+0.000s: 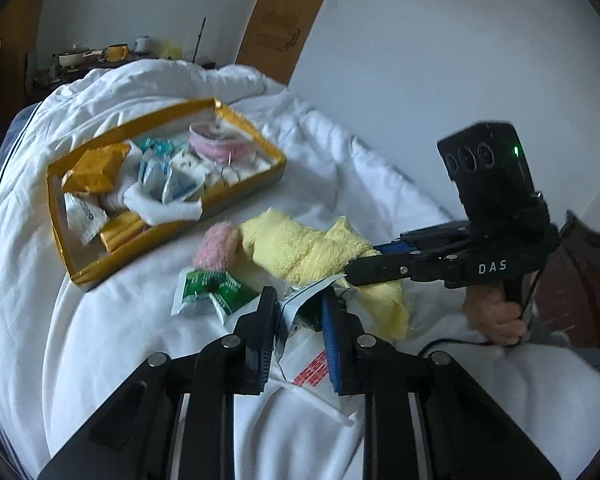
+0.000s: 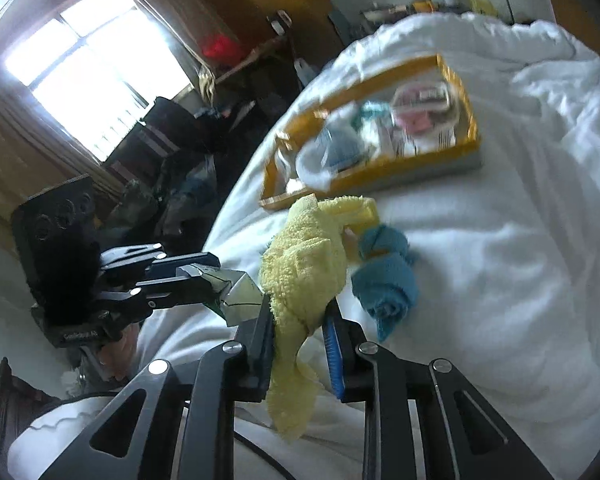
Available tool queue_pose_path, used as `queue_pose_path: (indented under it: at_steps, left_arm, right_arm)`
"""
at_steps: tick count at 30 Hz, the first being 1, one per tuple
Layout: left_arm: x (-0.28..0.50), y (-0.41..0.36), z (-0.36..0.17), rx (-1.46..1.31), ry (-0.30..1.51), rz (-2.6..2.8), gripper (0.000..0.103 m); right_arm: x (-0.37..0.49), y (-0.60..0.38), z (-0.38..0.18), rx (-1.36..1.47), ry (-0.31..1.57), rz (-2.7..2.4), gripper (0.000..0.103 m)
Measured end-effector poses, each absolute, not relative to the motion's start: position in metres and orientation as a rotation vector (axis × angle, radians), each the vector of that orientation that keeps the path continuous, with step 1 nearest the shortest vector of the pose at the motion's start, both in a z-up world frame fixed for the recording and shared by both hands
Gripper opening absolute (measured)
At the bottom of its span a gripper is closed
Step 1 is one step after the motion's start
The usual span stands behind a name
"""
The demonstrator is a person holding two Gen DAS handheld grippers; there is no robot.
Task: Organize soft objects
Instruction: 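Grasp the yellow towel with the right tool while the left tool grasps a white packet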
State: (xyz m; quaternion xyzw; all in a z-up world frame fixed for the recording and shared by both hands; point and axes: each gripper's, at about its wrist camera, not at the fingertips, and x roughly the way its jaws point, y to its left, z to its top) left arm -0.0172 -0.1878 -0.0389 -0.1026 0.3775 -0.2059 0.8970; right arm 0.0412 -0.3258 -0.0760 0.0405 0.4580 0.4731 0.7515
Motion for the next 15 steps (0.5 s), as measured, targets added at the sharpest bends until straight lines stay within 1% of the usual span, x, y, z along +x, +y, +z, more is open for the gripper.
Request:
queue_pose_path:
  at_steps: [6,10,15]
  left_arm:
    - [-0.026,-0.176,-0.02,-0.286,0.698,-0.46,0.021]
    - [-0.027,-0.168,-0.014,-0.318,0.656,-0.418,0.021]
    - [-0.018,-0.152,-0.019,-0.394,0.655,-0.347,0.021]
  right_arm:
    - [0.036,-0.337,-0.056,0.12,0.926,1.045,0.024]
    - [0.039,-0.339,-0.055,0.119,0.929,1.037,0.024]
    - [0.047,-0.341,-0.057,0.132,0.935,1.028,0.024]
